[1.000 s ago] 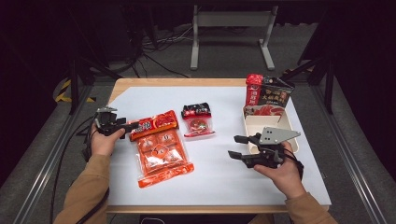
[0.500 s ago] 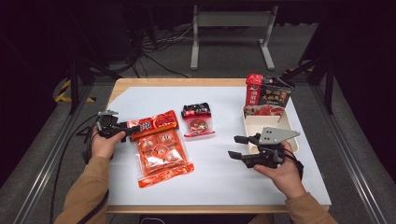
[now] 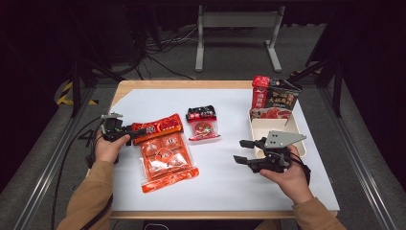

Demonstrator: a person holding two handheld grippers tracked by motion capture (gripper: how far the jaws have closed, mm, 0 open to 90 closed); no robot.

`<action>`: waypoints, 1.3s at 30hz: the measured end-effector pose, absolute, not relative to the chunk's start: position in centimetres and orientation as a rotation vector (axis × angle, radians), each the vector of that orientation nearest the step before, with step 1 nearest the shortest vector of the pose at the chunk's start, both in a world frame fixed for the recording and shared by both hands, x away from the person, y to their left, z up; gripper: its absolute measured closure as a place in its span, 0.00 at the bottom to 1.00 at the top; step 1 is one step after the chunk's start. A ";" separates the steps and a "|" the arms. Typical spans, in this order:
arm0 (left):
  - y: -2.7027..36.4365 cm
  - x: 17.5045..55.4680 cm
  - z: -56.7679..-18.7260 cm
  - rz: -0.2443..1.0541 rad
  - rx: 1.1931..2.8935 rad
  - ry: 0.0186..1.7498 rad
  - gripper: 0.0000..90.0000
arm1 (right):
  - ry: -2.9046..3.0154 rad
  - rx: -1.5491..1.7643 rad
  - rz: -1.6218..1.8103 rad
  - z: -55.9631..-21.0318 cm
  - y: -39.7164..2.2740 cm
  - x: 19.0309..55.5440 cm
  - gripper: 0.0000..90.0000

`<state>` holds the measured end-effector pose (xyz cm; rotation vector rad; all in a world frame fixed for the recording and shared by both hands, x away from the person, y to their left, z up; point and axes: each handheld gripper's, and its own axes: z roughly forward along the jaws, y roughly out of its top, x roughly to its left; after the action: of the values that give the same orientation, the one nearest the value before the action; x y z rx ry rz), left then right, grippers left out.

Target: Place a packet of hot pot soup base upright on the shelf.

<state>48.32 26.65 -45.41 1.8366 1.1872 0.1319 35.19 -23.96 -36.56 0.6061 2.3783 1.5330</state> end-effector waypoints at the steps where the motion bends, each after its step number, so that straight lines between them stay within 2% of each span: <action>1: 26.4 48.3 -45.4 0.125 1.842 1.184 0.46 | 2.378 0.607 1.534 -36.6 -24.0 35.2 0.47; 7: 26.1 48.2 -45.6 0.133 1.876 1.205 0.61 | 2.381 0.607 1.538 -36.6 -23.9 35.2 0.46; 12: 26.2 48.3 -45.9 0.134 1.883 1.225 0.69 | 2.385 0.610 1.537 -36.7 -23.9 35.2 0.46; 17: 26.2 48.3 -46.0 0.140 1.883 1.230 0.85 | 2.396 0.609 1.538 -36.8 -23.6 35.4 0.46; 19: 26.2 48.3 -45.9 0.161 1.902 1.213 0.95 | 2.398 0.605 1.540 -36.8 -23.6 35.4 0.46; 21: 26.2 48.1 -45.5 0.155 1.895 1.201 0.99 | 2.400 0.608 1.542 -36.8 -23.6 35.4 0.46; 39: 26.2 46.3 -42.6 0.191 1.805 1.161 1.00 | 2.391 0.638 1.538 -36.8 -23.9 35.6 0.45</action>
<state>46.28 26.22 -42.55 1.8049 1.1607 0.1911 35.56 -23.94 -36.84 0.6382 2.3914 1.5383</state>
